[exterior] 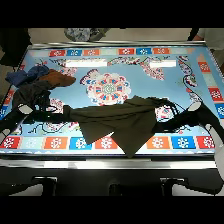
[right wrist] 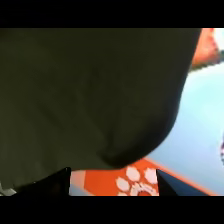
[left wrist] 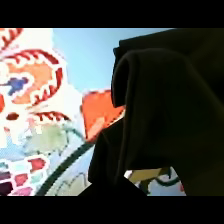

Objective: Fold the shirts.

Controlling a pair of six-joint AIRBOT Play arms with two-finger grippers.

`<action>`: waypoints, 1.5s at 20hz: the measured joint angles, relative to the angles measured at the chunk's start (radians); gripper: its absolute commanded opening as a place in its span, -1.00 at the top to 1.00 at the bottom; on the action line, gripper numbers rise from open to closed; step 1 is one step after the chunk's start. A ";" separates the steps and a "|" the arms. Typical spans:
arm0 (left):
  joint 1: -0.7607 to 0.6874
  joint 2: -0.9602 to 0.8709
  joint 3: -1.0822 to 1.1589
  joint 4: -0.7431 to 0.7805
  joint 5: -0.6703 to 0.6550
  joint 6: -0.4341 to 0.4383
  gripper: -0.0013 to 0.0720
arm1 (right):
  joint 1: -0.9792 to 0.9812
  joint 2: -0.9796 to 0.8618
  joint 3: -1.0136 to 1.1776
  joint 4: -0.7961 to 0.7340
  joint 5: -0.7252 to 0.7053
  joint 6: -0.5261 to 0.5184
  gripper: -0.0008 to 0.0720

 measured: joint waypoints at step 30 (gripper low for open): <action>0.112 0.507 0.994 0.070 -0.203 -0.373 0.88 | 0.034 0.647 1.058 -0.381 -0.040 0.118 0.85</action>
